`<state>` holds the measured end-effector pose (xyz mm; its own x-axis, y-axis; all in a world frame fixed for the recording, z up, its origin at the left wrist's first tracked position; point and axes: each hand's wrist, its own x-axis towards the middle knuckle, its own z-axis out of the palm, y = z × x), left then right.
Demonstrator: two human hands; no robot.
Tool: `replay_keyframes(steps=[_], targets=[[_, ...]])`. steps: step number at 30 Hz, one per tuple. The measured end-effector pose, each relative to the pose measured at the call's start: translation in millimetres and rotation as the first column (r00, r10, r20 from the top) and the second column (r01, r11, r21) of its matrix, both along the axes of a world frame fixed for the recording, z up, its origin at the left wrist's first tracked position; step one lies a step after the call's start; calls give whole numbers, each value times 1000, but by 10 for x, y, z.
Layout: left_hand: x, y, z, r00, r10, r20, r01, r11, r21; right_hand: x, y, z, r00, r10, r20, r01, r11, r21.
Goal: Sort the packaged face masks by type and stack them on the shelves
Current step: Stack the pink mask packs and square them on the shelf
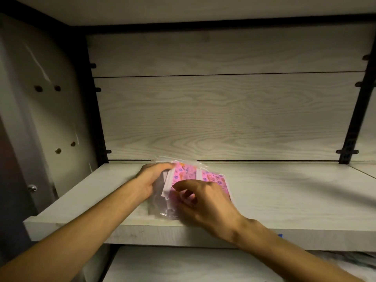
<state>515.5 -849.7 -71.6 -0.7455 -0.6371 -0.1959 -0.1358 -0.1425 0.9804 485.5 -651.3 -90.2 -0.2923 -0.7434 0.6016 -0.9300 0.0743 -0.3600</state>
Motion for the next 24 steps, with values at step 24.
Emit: replay_keyframes(steps=[24], targets=[[-230,19,238,891,119,-437,-205,967,-153,-253,44,96,954,86,286,-68,995,-75]])
